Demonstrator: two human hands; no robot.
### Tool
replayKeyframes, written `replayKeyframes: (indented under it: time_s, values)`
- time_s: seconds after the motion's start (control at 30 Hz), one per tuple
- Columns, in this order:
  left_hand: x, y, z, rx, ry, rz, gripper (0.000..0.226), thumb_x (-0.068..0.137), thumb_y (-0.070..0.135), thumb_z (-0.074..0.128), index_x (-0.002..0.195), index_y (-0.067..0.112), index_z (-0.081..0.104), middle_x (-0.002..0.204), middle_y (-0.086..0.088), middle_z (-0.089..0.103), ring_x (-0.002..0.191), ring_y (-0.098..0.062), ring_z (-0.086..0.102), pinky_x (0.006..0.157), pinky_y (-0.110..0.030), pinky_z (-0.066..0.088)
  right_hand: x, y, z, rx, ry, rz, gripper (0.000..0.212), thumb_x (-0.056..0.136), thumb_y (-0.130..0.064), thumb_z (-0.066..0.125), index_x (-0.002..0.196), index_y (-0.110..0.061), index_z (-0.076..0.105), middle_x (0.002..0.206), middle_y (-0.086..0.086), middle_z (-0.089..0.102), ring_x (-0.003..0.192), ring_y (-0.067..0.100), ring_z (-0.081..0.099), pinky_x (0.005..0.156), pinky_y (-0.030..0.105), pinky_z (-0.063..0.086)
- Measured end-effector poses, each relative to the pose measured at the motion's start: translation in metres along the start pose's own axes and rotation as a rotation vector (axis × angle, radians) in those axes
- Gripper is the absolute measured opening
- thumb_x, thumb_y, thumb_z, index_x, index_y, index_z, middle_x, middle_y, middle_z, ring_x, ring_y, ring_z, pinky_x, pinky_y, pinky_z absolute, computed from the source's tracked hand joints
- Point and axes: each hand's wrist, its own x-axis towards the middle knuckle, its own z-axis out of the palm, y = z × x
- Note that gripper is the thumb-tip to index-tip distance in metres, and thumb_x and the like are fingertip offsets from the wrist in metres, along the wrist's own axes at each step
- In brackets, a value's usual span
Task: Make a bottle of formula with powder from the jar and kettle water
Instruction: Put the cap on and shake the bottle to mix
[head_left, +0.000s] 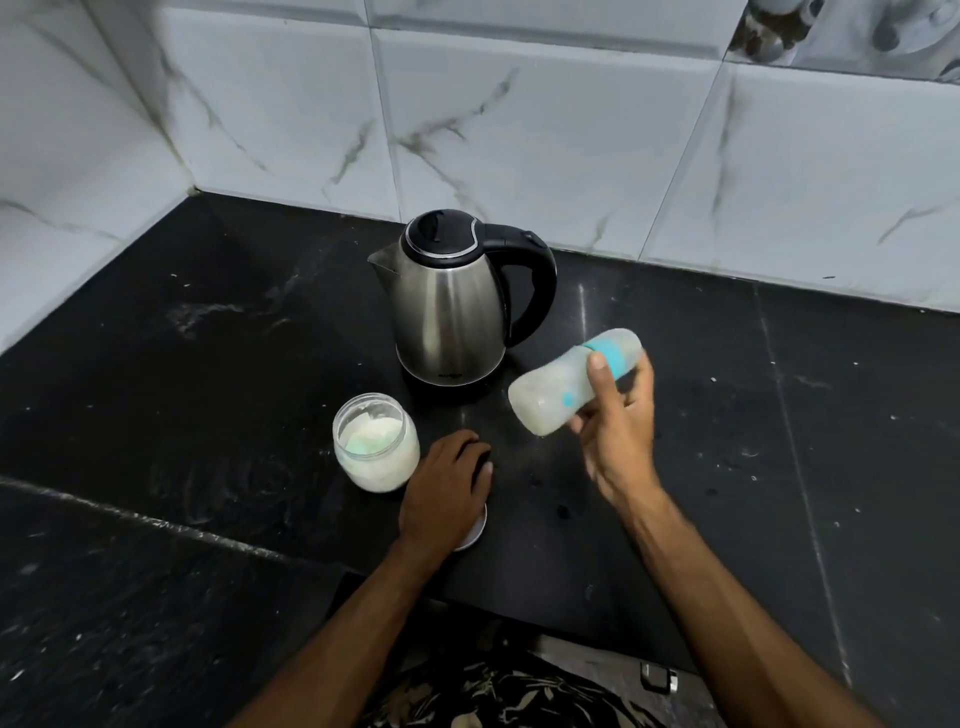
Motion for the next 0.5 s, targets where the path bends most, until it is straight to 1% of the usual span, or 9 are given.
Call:
replayKeyframes:
  time_s: [0.03,0.1,0.17,0.2,0.23,0.3,0.37,0.43,0.5]
  values:
    - [0.001,0.000,-0.001,-0.010,0.010,-0.004,0.034,0.091,0.035,0.048,0.112,0.015,0.065,0.120,-0.004,0.061,0.109,-0.021,0.057,0.093,-0.029,0.044,-0.004,0.003,0.000,-0.022,-0.023,0.012,0.060,0.090,-0.018,0.064,0.143,-0.020,0.036,0.092,-0.005,0.073,0.086,0.015,0.071,0.062,0.034,0.060]
    - [0.000,0.001,-0.004,-0.071,0.016,0.017,0.034,0.082,0.027,0.063,0.113,0.015,0.059,0.114,-0.009,0.064,0.104,-0.025,0.059,0.089,-0.033,0.048,-0.020,0.010,-0.002,-0.178,-0.194,0.070,0.068,0.082,-0.019,0.071,0.141,-0.028,0.038,0.104,0.006,0.072,0.092,0.022,0.071,0.070,0.041,0.061]
    - [-0.002,0.001,-0.003,-0.067,-0.019,0.058,0.044,0.072,0.019,0.076,0.112,0.014,0.059,0.111,-0.010,0.064,0.100,-0.028,0.062,0.084,-0.037,0.053,-0.031,0.012,-0.004,-0.361,-0.372,0.117,0.075,0.075,-0.018,0.076,0.139,-0.033,0.040,0.109,0.010,0.069,0.095,0.024,0.071,0.075,0.039,0.060]
    - [-0.002,0.001,-0.004,-0.044,-0.034,0.050,0.045,0.070,0.018,0.077,0.112,0.014,0.061,0.112,-0.009,0.064,0.101,-0.028,0.062,0.084,-0.037,0.053,-0.030,0.011,-0.004,-0.375,-0.375,0.111,0.077,0.073,-0.017,0.076,0.140,-0.031,0.040,0.107,0.010,0.070,0.093,0.023,0.072,0.075,0.037,0.060]
    - [-0.001,-0.001,-0.002,-0.027,-0.025,0.023,0.042,0.072,0.019,0.076,0.112,0.013,0.063,0.114,-0.008,0.064,0.103,-0.028,0.062,0.086,-0.036,0.052,-0.025,0.008,-0.003,-0.329,-0.311,0.082,0.077,0.074,-0.017,0.075,0.141,-0.028,0.040,0.105,0.009,0.070,0.090,0.021,0.072,0.072,0.035,0.060]
    - [0.001,-0.003,0.001,-0.001,0.016,-0.013,0.029,0.084,0.027,0.063,0.111,0.014,0.066,0.117,-0.005,0.062,0.107,-0.023,0.059,0.091,-0.031,0.046,-0.010,0.000,-0.001,-0.162,-0.104,0.020,0.068,0.083,-0.016,0.070,0.142,-0.019,0.038,0.094,0.001,0.073,0.081,0.015,0.071,0.058,0.030,0.058]
    - [0.001,-0.001,0.002,0.000,0.007,0.002,0.031,0.091,0.034,0.049,0.109,0.016,0.068,0.119,-0.002,0.061,0.109,-0.019,0.056,0.094,-0.028,0.042,0.000,-0.003,0.001,-0.004,0.031,-0.012,0.055,0.094,-0.013,0.061,0.142,-0.014,0.036,0.083,-0.008,0.072,0.074,0.010,0.069,0.050,0.026,0.055]
    - [0.002,-0.002,0.002,-0.024,0.025,0.008,0.028,0.089,0.031,0.053,0.109,0.016,0.066,0.118,-0.004,0.062,0.108,-0.020,0.057,0.093,-0.028,0.043,-0.006,0.002,0.001,-0.020,-0.018,0.016,0.052,0.093,-0.012,0.061,0.139,-0.018,0.039,0.085,-0.007,0.073,0.076,0.011,0.070,0.056,0.032,0.060]
    - [0.000,-0.003,0.002,-0.096,0.021,0.025,0.034,0.078,0.022,0.068,0.111,0.014,0.062,0.115,-0.009,0.063,0.104,-0.024,0.059,0.089,-0.033,0.047,-0.022,0.009,0.000,-0.204,-0.220,0.074,0.062,0.083,-0.014,0.070,0.136,-0.028,0.042,0.095,0.001,0.073,0.084,0.018,0.072,0.068,0.038,0.062]
